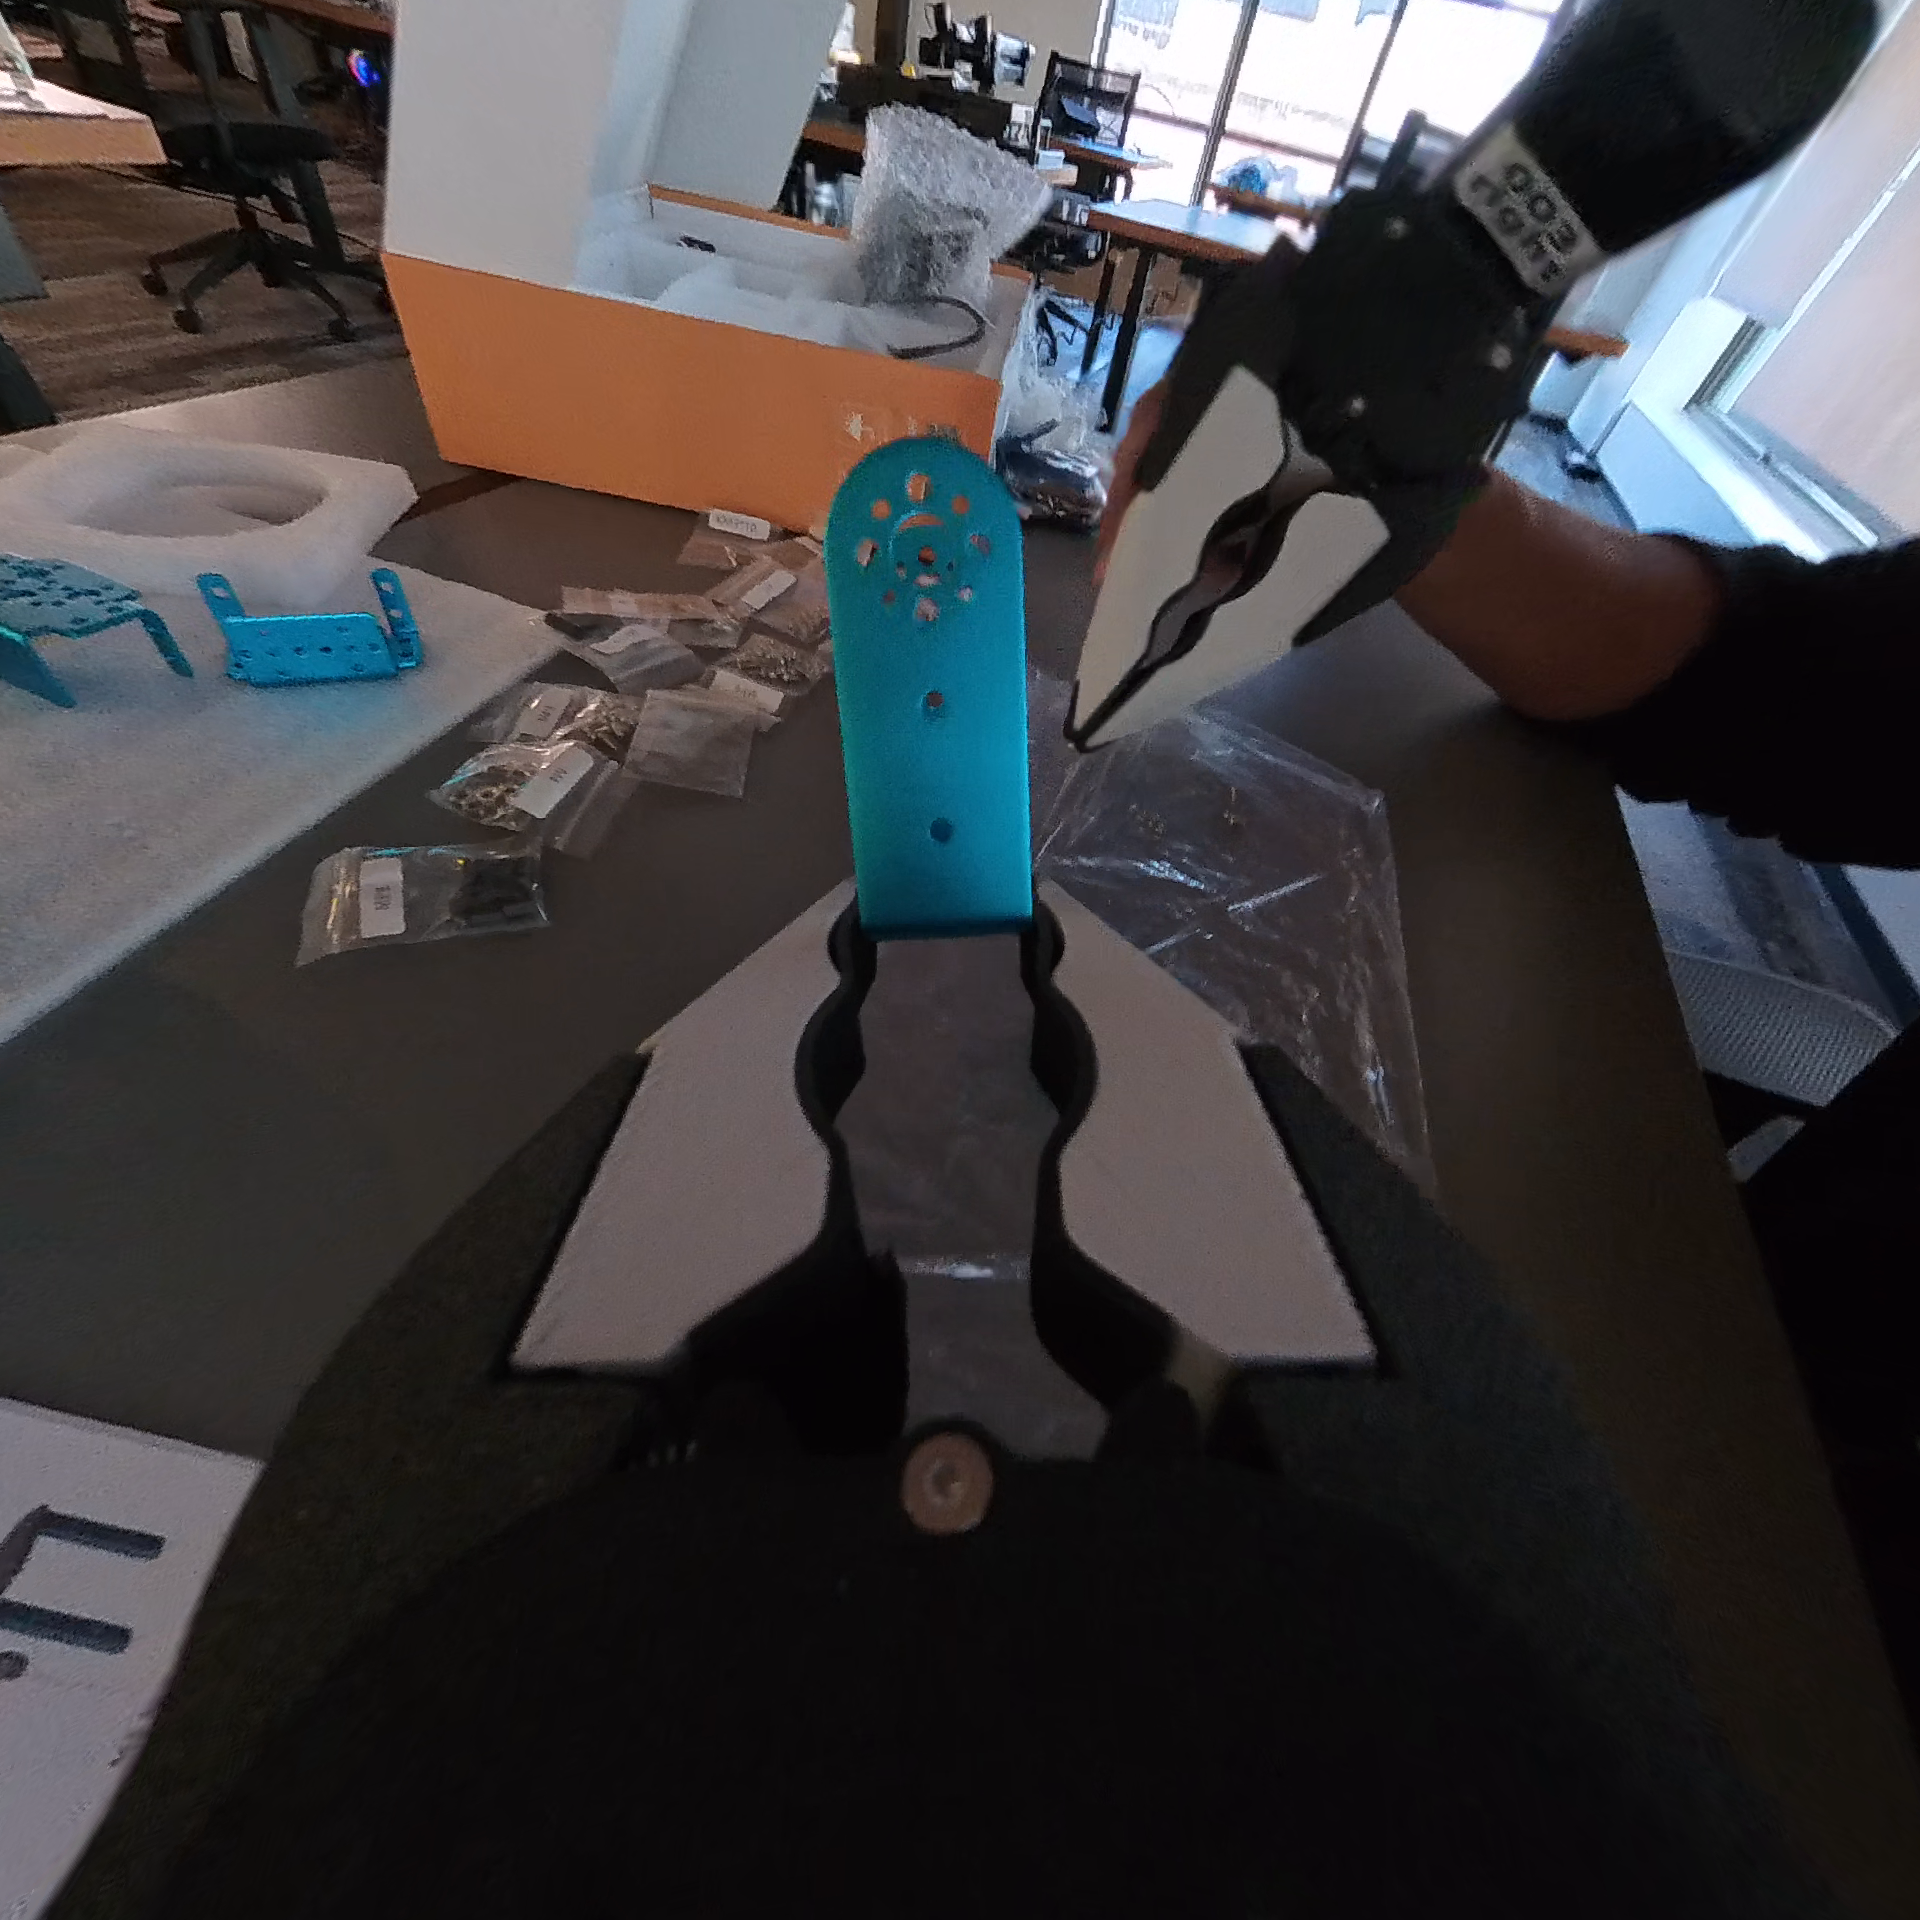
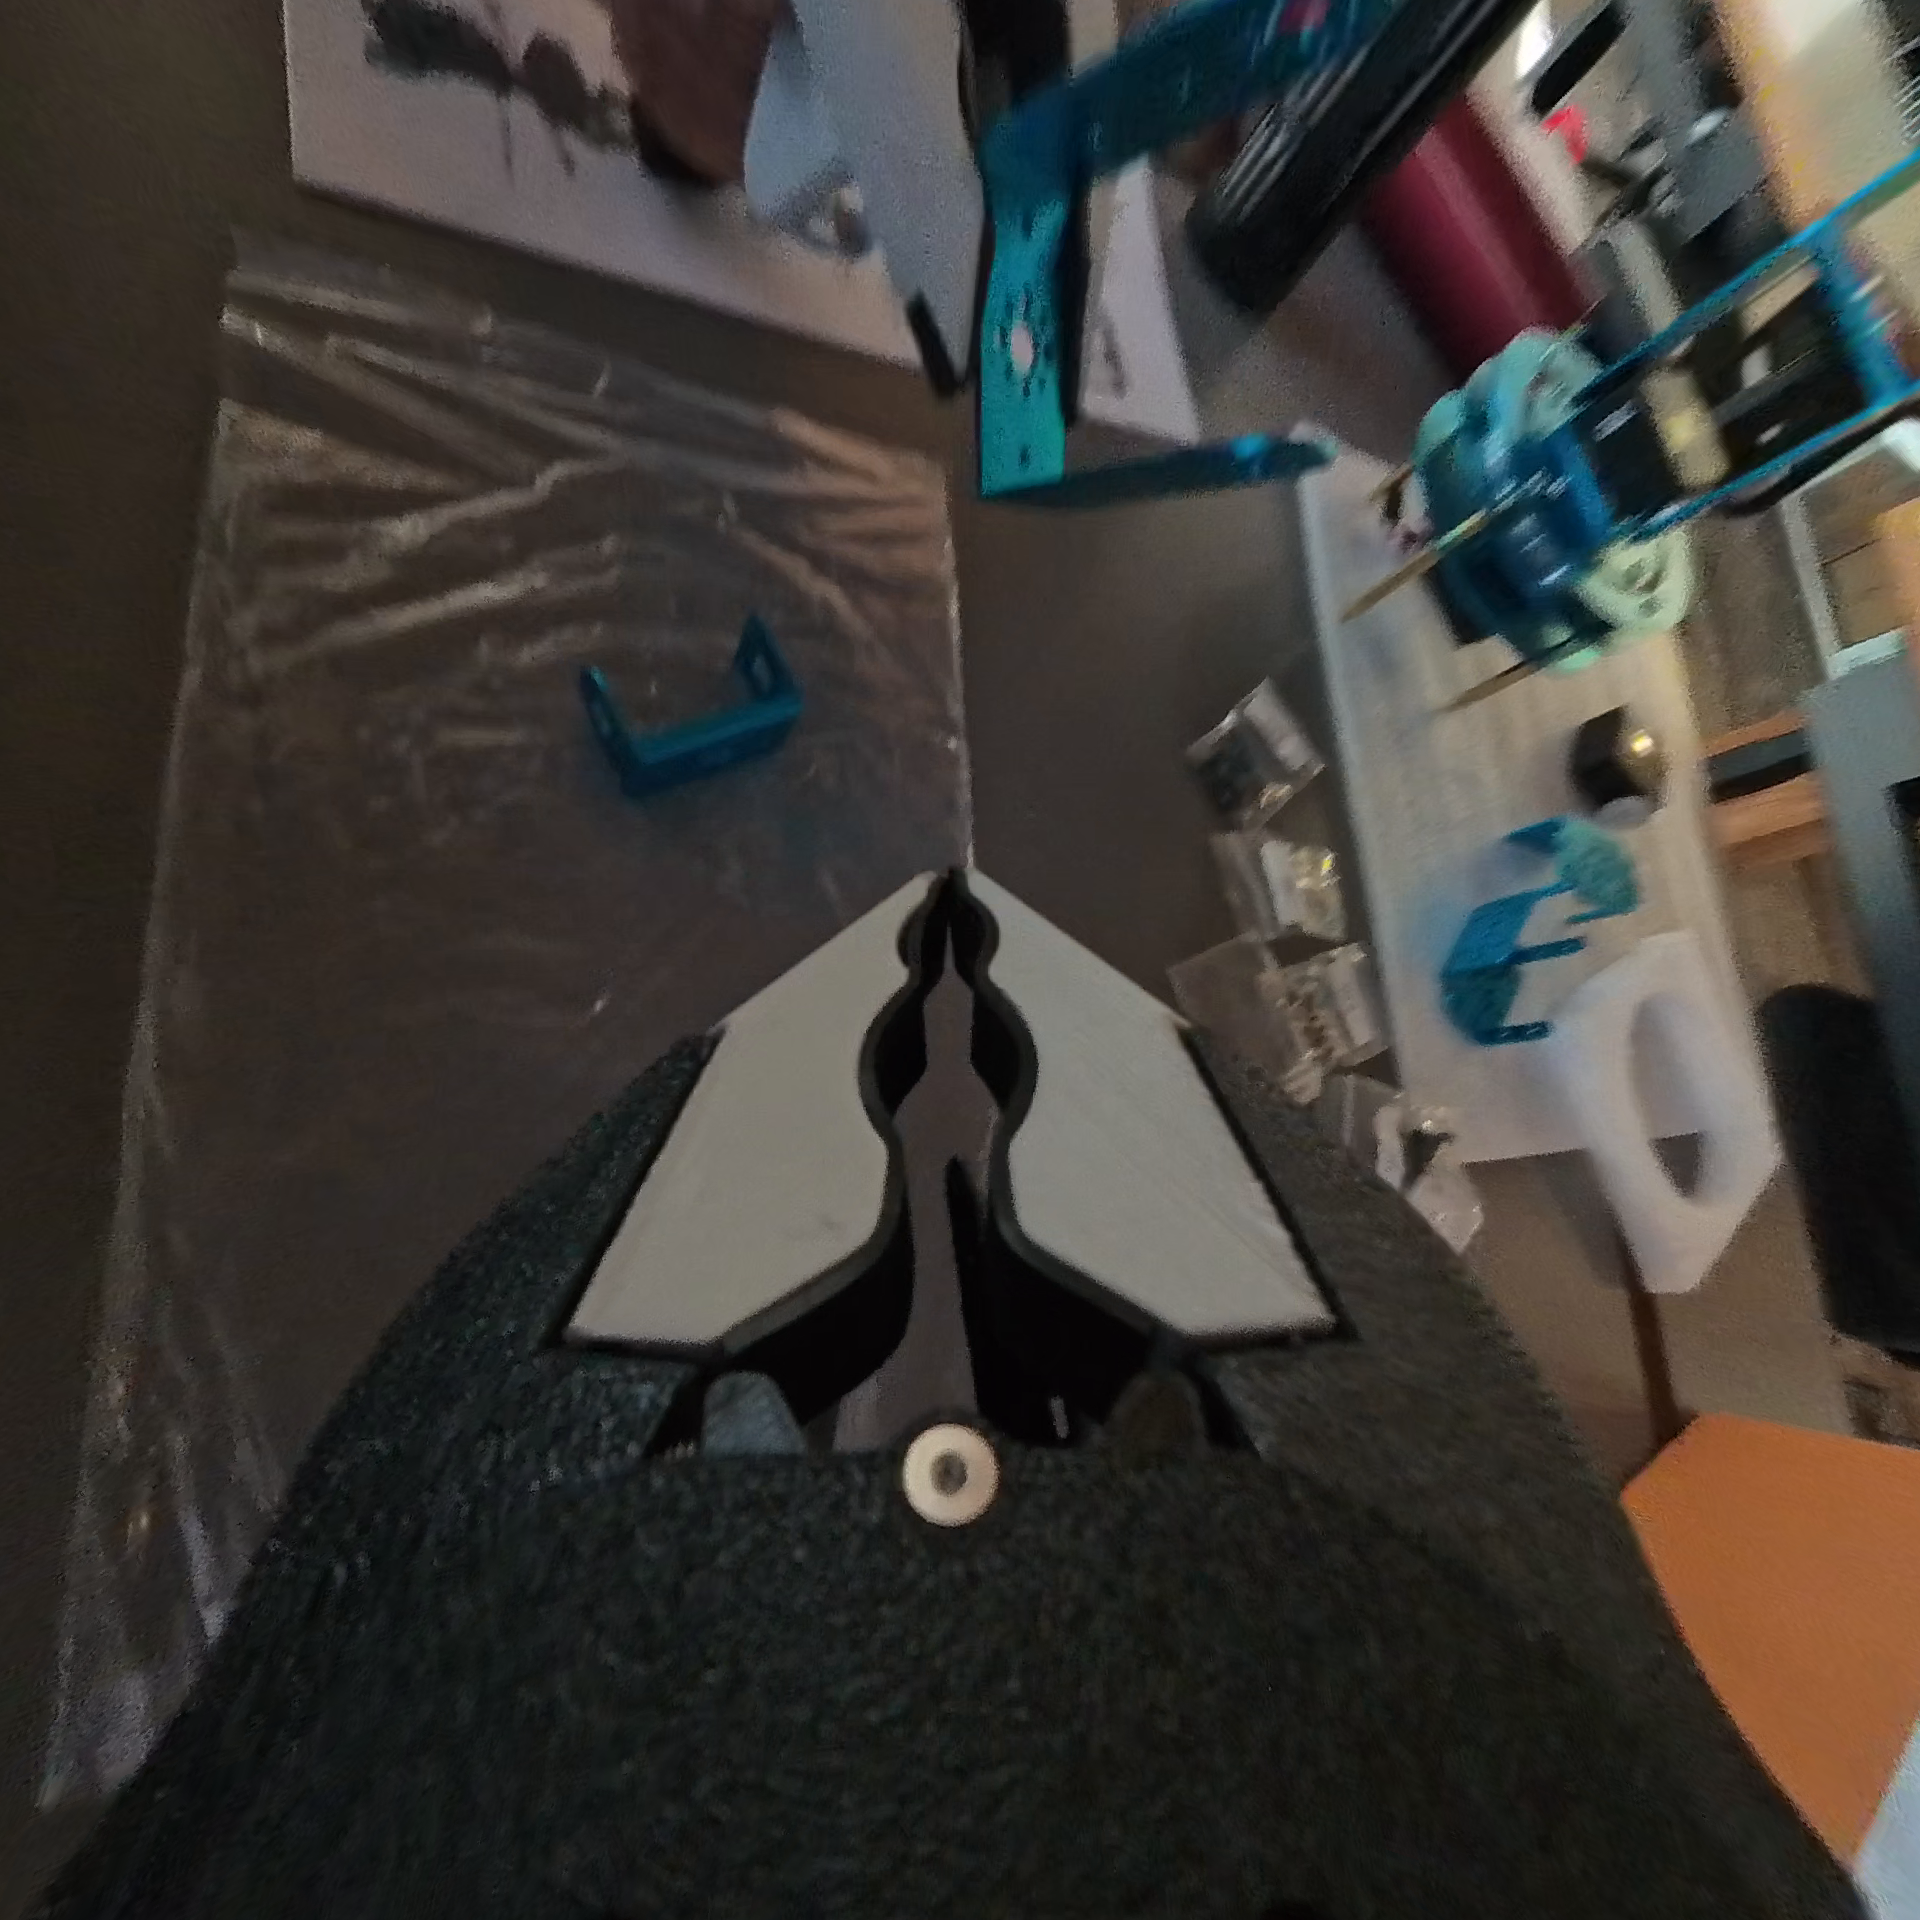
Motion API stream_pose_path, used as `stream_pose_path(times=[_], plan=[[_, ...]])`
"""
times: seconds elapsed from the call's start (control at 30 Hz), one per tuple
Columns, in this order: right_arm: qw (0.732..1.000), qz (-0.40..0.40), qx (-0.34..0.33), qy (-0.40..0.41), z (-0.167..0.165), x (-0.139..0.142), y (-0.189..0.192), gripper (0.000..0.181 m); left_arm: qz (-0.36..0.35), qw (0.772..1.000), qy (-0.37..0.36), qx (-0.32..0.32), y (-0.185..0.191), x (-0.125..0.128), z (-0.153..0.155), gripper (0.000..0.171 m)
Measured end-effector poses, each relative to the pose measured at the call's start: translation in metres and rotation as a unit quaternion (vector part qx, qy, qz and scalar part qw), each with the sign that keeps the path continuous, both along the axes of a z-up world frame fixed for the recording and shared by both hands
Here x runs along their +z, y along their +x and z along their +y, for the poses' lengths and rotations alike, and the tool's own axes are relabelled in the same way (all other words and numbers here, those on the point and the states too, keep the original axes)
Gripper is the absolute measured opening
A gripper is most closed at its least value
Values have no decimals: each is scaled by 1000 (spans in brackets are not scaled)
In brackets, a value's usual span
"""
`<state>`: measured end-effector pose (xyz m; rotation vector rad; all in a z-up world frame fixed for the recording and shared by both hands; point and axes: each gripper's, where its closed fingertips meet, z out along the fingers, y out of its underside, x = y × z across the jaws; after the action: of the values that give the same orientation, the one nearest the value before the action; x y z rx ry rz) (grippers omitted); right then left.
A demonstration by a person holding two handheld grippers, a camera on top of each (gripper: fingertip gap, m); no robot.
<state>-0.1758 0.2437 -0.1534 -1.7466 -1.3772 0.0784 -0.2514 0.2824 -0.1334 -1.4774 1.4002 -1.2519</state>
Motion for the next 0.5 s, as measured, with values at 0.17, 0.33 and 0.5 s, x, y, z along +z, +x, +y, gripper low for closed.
stream_pose_path(times=[0.17,0.33,0.5], plan=[[993,61,-10,96,3,45,-35,0,-16,999,-33,0,4,4,-5,26],[985,77,-34,152,11,62,-65,0,-31,999,-22,-17,6,9,-18,26],[984,61,-46,160,16,58,-68,0,-20,999,28,-20,5,7,-24,27]])
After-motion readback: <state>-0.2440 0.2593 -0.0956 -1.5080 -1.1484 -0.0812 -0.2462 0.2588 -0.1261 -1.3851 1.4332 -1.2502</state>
